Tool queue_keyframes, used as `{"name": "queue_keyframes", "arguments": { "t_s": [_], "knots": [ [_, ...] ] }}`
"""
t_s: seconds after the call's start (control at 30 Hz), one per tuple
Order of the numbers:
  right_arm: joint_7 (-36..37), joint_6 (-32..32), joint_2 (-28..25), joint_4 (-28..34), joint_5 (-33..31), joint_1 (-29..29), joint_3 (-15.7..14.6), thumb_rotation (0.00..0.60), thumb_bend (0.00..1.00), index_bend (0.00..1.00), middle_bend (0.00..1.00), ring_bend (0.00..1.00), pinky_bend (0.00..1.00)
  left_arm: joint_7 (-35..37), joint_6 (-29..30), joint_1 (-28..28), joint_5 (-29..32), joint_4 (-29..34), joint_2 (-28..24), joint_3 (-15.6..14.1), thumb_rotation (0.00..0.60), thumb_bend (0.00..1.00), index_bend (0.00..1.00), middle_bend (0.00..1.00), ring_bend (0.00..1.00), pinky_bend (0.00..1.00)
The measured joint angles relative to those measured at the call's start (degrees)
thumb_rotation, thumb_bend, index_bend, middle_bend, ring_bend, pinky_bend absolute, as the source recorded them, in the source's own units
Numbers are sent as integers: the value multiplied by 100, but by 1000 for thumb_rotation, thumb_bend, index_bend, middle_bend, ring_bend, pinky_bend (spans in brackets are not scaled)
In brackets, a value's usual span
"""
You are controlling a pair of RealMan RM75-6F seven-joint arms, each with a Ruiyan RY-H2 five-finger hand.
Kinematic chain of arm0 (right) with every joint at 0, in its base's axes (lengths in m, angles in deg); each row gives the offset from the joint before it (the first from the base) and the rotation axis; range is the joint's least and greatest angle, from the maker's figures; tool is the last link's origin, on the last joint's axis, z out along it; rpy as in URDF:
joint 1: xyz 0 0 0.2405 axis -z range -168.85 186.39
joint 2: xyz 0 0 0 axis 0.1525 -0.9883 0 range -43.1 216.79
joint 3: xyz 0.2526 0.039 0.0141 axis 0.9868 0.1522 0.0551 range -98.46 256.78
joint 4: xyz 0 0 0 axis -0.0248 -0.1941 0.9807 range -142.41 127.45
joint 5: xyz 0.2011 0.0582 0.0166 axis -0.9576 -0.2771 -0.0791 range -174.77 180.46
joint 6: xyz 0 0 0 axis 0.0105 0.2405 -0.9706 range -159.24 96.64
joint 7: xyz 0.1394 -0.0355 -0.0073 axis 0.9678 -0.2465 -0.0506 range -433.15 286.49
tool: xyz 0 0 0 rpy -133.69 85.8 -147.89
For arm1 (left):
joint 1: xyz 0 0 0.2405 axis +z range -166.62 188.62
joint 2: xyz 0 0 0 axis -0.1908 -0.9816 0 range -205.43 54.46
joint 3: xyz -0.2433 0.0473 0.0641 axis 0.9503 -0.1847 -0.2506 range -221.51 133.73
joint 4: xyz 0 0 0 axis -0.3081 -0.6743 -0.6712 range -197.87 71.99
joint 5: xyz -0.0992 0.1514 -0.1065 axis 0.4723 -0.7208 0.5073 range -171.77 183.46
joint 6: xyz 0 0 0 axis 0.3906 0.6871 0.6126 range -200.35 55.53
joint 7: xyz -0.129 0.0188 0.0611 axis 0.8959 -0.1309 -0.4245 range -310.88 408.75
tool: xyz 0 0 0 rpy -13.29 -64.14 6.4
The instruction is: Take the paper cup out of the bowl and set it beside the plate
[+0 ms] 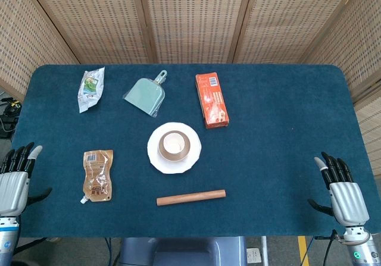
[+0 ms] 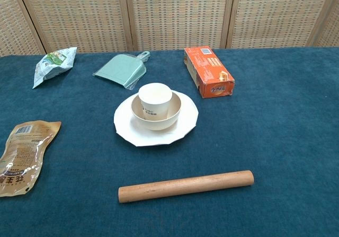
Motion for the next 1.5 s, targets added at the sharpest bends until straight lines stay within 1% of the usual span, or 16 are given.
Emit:
{"name": "queue_keyframes", "arguments": {
  "t_s": [0.43, 0.53, 0.73, 0.8, 0.87, 0.93, 1.1, 1.2, 1.3, 1.5],
  "knots": [
    [94, 14, -57, 14, -36, 7, 28, 600, 126, 0, 0, 0, 0, 7, -46, -44, -12, 44, 12, 24, 600, 23, 0, 0, 0, 0],
    [115, 85, -83, 16, -56, 17, 78, 600, 125, 0, 0, 0, 0, 2, -222, -159, 113, 74, 5, 110, 600, 23, 0, 0, 0, 0],
    [179, 88, -119, 10, -166, 7, 163, 600, 126, 0, 0, 0, 0, -337, -722, -646, 401, 235, -20, 433, 600, 28, 2, 0, 0, 0],
    [202, 55, -125, -2, -236, -8, 198, 600, 126, 0, 0, 0, 0, -478, -956, -876, 504, 330, -20, 564, 600, 38, 30, 0, 0, 0],
    [226, 17, -128, -19, -311, -19, 228, 600, 126, 0, 0, 0, 0, -610, -1243, -1154, 634, 414, -9, 708, 600, 60, 98, 0, 0, 0],
    [266, -28, -133, -48, -410, -32, 270, 600, 126, 0, 0, 0, 0, -724, -1528, -1432, 766, 460, 18, 841, 600, 81, 144, 0, 0, 0],
    [378, -115, -148, -121, -584, -57, 358, 600, 126, 0, 0, 0, 0, -1072, -2317, -2233, 1343, 458, 194, 1183, 600, 92, 200, 0, 0, 0],
    [440, -176, -149, -187, -710, -72, 407, 600, 126, 0, 0, 0, 0, -1287, -2724, -2652, 1700, 343, 342, 1305, 600, 96, 211, 0, 0, 0],
    [558, -346, -142, -331, -933, -105, 475, 600, 126, 0, 0, 0, 0, -1566, -3173, -3152, 2049, 97, 545, 1393, 600, 97, 212, 0, 0, 0],
    [755, -586, -118, -582, -1223, -162, 591, 600, 125, 0, 0, 0, 0, -2108, -3819, -4266, 3105, -543, 1122, 1468, 600, 97, 206, 0, 0, 0]
  ]
}}
